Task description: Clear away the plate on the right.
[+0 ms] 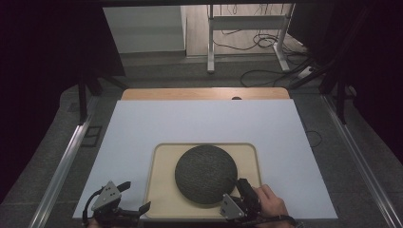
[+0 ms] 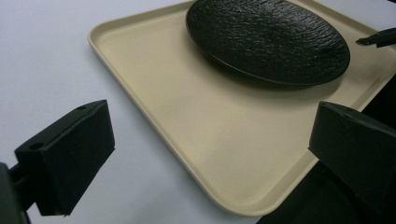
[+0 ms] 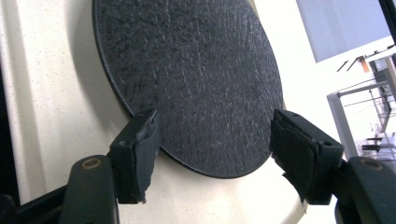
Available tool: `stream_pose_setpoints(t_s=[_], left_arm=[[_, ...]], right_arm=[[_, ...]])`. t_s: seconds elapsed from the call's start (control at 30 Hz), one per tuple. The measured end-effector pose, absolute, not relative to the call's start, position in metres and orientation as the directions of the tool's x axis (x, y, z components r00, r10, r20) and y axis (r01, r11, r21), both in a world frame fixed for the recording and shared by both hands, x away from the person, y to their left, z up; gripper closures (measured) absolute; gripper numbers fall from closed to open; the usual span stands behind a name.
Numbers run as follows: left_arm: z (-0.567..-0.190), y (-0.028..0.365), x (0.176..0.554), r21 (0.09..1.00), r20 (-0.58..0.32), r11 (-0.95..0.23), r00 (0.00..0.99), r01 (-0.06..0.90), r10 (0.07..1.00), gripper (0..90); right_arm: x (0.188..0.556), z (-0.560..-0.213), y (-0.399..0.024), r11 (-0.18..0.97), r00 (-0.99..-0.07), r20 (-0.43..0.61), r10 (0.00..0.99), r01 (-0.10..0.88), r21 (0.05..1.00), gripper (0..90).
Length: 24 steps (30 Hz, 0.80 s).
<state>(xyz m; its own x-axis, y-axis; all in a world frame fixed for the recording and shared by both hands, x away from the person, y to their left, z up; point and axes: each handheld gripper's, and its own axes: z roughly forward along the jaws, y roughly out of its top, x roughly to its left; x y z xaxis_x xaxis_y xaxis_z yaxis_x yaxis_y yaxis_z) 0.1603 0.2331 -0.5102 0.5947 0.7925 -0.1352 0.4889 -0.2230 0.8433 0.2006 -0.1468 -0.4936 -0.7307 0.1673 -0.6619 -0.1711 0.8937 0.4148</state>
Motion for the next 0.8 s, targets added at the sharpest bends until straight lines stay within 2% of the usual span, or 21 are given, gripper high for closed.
stream_pose_setpoints(t_s=[0.6, 0.8], left_arm=[[-0.511, 0.233, 0.160, 0.842, -0.137, -0.222, 0.593, 0.491, 0.793, 0.0], [-0.511, 0.233, 0.161, 0.840, -0.136, -0.226, 0.594, 0.493, 0.793, 0.0]], right_arm=[[0.210, -0.488, -0.168, 0.831, -0.774, -0.549, 0.315, -0.055, 0.554, 26.1], [0.215, -0.485, -0.176, 0.789, -0.796, -0.478, 0.371, -0.002, 0.615, 22.9]])
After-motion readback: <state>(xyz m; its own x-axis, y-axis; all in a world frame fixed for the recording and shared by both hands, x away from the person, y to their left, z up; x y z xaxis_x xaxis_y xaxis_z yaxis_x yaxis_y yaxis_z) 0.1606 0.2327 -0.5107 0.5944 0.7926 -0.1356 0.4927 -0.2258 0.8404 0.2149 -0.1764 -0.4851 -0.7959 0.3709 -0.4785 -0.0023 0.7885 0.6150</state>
